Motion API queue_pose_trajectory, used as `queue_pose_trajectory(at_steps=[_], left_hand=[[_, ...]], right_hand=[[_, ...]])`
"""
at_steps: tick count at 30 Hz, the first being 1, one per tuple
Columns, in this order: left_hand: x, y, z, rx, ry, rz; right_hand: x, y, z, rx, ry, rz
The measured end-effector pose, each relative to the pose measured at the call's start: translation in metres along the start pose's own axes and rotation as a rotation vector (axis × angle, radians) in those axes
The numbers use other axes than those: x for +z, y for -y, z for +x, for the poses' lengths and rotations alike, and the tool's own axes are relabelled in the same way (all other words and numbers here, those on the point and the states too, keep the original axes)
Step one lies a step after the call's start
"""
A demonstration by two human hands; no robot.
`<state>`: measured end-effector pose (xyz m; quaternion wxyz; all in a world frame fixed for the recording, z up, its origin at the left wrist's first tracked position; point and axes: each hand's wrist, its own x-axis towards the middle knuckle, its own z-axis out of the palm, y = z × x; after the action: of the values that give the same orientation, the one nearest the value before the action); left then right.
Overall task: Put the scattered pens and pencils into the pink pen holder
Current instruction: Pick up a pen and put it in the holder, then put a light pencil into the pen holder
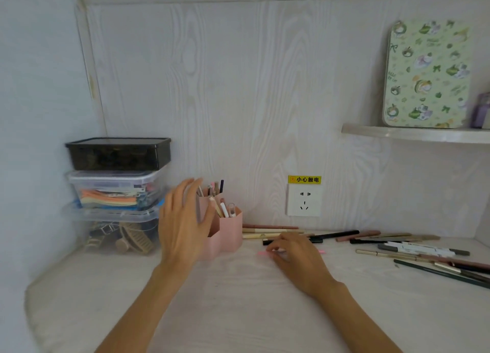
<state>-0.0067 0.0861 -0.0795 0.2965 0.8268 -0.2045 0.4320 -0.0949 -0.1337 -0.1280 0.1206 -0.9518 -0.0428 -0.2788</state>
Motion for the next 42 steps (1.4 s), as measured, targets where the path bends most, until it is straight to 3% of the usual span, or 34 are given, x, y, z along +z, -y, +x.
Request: queue_pose_trajectory(at_steps=[2,7,11,14,18,22,25,28,31,36,42], left_hand=[[0.001,0.009,-0.021,-0.113,-0.074,-0.128],[0.015,0.024,-0.041,-0.392,0.137,-0.320],[0.020,0.023,-0.043,-0.403,0.115,-0.350],[0.016,0.024,-0.044,-0.290,0.141,-0.275],[0.015,0.025,-0.045,-0.251,0.171,-0.213],[0.015,0.026,-0.046,-0.262,0.140,-0.185],[0.014,0.027,-0.046,-0.259,0.132,-0.196],[0.012,0.027,-0.045,-0.219,0.132,-0.165],[0.007,0.023,-0.044,-0.152,0.130,-0.174],[0.009,0.014,-0.050,-0.008,0.327,-0.169],[0.013,0.005,-0.057,0.138,0.593,-0.185]], right_hand=[[-0.007,0.005,0.000,0.016,-0.145,0.037],[-0.035,0.030,0.026,0.283,-0.538,0.493],[-0.067,0.060,0.073,0.237,-0.797,0.803],[-0.077,0.088,0.110,0.171,-0.854,0.895],[-0.056,0.113,0.142,0.067,-0.734,0.681],[-0.022,0.108,0.145,-0.007,-0.374,0.319],[-0.004,0.096,0.142,-0.078,-0.201,0.072],[-0.006,0.079,0.135,-0.006,-0.261,0.224],[0.001,0.043,0.112,0.258,-0.338,0.308],[0.042,-0.005,0.063,0.313,0.218,-0.051],[0.032,-0.014,0.034,0.253,0.214,-0.023]])
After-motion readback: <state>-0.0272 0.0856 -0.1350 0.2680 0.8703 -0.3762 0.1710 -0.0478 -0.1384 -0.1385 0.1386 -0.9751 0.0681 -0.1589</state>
